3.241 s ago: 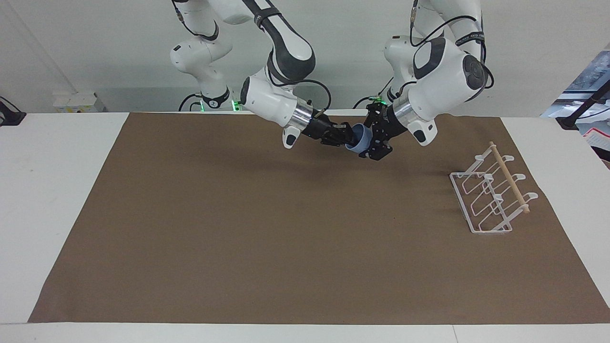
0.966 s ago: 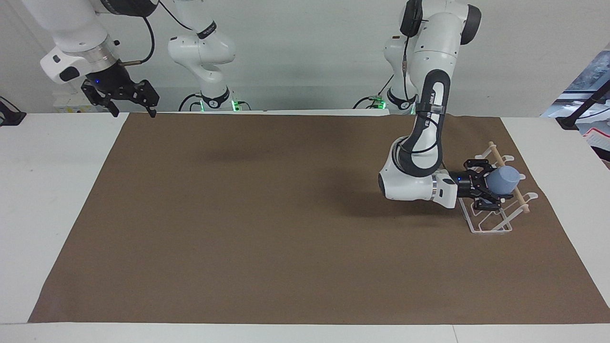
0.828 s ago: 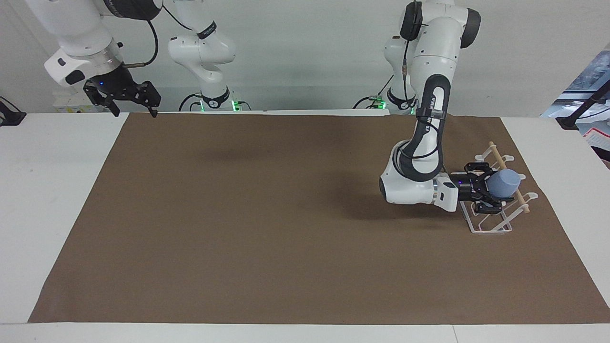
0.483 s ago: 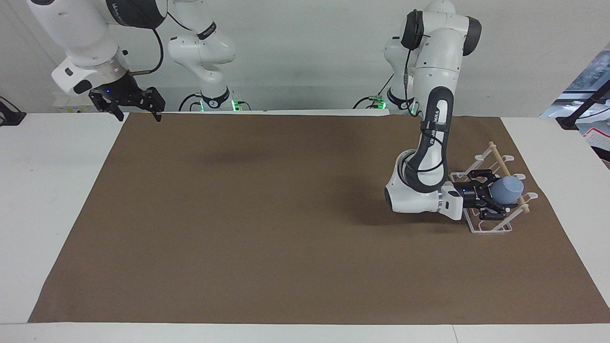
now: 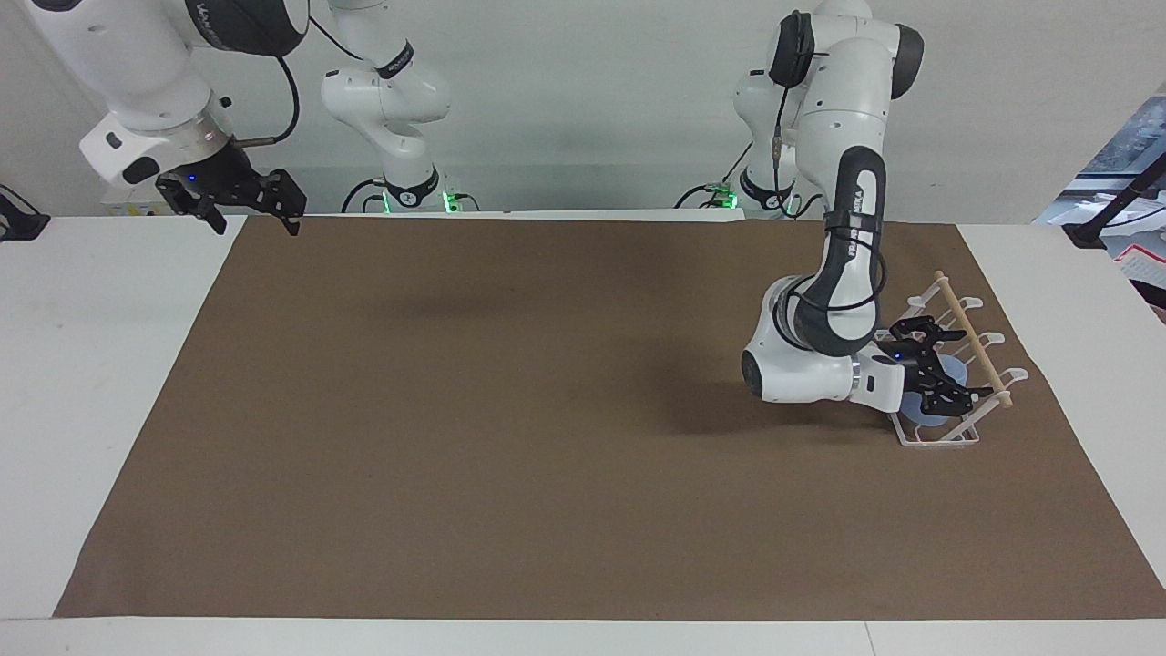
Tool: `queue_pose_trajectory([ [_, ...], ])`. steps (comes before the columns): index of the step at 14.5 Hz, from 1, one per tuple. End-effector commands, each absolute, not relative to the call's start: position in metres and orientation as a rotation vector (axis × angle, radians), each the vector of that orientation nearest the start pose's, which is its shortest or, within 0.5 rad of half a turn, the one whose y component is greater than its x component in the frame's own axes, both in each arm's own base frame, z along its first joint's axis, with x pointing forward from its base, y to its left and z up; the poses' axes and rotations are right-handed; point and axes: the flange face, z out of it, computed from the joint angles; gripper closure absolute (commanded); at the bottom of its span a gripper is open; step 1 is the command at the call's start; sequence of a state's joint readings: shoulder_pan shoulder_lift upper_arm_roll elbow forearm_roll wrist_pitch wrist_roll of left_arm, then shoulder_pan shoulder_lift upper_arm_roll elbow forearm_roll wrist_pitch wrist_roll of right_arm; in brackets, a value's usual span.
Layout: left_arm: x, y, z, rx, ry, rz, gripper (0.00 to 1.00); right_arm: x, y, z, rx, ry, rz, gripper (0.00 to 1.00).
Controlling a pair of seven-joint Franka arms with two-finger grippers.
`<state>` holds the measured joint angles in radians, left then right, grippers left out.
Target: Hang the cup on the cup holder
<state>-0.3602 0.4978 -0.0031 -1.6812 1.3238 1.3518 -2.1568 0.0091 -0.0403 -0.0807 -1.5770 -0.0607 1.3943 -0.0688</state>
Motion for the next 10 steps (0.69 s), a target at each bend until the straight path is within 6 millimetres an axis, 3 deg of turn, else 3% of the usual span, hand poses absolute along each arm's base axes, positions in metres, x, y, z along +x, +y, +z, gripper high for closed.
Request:
queue_pose_trajectory([
  [1,0.620,-0.091,0.393,-1.384,-1.202,-1.073,0.00,0.515,-0.048,0.631,-3.188,-0.012,0.246,0.00],
  [4,0.621,-0.063,0.436,-1.529,-1.244,-0.994,0.00,0.514,-0.051,0.631,-3.187,-0.002,0.248,0.00],
  [8,0.606,-0.032,0.488,-1.820,-1.259,-0.701,0.00,0.514,-0.049,0.631,-3.187,-0.010,0.248,0.00],
  [10,0.594,-0.031,0.504,-2.038,-1.241,-0.506,0.00,0.514,-0.049,0.631,-3.187,-0.010,0.248,0.00],
])
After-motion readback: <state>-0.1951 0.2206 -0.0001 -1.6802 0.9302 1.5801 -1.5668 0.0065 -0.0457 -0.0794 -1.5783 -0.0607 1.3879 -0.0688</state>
